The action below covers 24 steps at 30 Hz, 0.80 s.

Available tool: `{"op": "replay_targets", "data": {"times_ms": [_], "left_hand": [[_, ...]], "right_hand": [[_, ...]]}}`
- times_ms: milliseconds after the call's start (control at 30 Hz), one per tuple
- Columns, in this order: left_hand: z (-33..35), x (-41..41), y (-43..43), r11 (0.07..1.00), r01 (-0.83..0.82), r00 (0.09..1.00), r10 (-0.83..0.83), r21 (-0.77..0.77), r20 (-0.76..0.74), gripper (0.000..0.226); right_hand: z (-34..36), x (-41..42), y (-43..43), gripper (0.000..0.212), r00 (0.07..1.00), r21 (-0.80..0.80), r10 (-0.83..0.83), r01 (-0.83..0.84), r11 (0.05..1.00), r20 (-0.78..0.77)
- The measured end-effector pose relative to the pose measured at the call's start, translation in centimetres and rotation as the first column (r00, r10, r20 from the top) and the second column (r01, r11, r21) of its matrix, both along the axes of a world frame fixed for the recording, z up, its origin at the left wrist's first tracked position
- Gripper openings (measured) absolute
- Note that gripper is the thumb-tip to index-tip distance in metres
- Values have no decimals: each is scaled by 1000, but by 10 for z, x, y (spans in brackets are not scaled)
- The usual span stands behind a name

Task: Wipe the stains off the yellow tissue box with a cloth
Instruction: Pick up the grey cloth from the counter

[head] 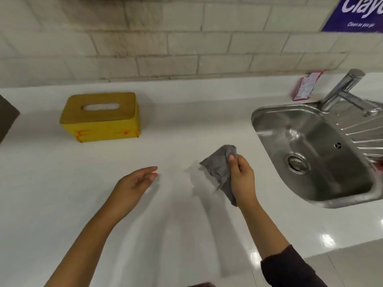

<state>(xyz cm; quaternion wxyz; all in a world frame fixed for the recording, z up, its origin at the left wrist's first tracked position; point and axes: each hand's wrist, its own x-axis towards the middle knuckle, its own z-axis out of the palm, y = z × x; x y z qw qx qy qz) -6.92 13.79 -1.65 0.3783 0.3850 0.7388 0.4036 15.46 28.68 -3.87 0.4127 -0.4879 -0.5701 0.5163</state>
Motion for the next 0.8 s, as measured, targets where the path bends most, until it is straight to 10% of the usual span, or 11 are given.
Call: {"op": "replay_targets", "data": {"times_ms": [267,800], "left_hand": [[30,-90,14,1000,-16,945,7,-24,-327,29],[34,-277,133,789,138,507,-575,-598,-642,138]], "right_hand": [[27,-89,-6,30,968,-247,93,-151,957,-232],[23,-147,-17,64,934,-539,51,-248,805,-353]]}}
